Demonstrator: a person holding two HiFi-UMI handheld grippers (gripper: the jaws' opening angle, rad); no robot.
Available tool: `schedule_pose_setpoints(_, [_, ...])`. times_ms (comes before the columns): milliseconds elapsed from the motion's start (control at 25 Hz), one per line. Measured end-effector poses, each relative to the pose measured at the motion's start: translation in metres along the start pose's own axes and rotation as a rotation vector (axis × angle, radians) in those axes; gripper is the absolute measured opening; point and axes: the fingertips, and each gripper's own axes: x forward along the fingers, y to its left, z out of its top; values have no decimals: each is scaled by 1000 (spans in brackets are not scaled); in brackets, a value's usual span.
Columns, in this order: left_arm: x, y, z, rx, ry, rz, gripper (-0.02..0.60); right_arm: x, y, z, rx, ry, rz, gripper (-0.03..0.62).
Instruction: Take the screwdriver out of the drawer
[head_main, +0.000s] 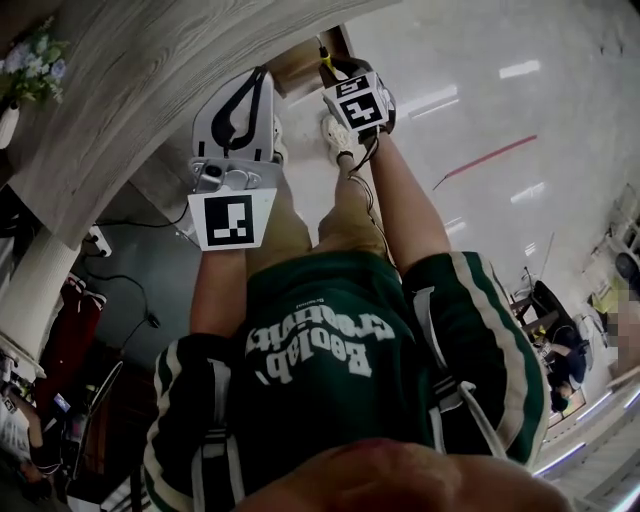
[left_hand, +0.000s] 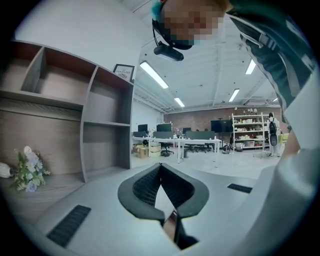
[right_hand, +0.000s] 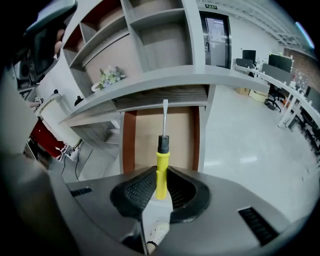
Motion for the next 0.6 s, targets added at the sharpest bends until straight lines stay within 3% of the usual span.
schedule_pose_setpoints(280, [-6, -22, 17, -5, -22, 55, 17, -42, 0, -9, -20, -22, 18, 77])
schedule_pose_setpoints(600, [-13, -41, 33, -16, -57, 130, 17, -87, -7, 8, -45, -109, 35, 78])
